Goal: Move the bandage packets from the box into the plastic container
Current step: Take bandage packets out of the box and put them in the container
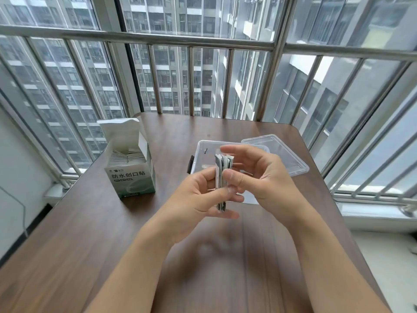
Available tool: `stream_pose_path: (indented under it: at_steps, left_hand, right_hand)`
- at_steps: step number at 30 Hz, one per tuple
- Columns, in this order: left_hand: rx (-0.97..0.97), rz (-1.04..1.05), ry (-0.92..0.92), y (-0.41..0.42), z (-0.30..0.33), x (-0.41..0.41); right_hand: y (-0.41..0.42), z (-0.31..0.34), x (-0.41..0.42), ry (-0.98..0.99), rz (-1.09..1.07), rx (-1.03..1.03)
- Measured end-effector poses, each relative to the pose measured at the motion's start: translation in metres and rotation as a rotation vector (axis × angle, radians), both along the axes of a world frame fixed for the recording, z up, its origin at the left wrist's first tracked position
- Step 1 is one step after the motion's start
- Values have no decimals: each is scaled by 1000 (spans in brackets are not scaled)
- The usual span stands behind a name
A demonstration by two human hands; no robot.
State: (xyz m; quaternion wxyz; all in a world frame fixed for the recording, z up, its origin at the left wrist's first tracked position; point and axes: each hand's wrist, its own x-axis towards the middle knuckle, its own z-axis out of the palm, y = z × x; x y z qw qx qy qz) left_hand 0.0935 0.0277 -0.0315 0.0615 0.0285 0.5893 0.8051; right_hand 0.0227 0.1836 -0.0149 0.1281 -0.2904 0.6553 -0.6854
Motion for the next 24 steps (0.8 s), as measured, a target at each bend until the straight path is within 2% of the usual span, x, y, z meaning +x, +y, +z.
stream_pose_path:
  at_steps: [7, 12, 17, 21, 24]
  left_hand:
    - [235, -39, -75, 0, 6, 3]
    - [197, 25, -104, 3, 1, -1]
    - [-21, 114, -24, 11, -3, -2]
    - [-280, 325, -1, 14, -7, -3]
    - [-374, 399, -4, 14, -8, -3]
  right_hand:
    - [5, 1, -1, -90, 8, -71]
    - [-2, 1, 2, -5, -92, 36]
    - [-4, -3, 1, 59, -129, 105]
    - [-6, -3, 2, 123, -165, 198]
    - [-8, -2, 5, 137, -202, 206]
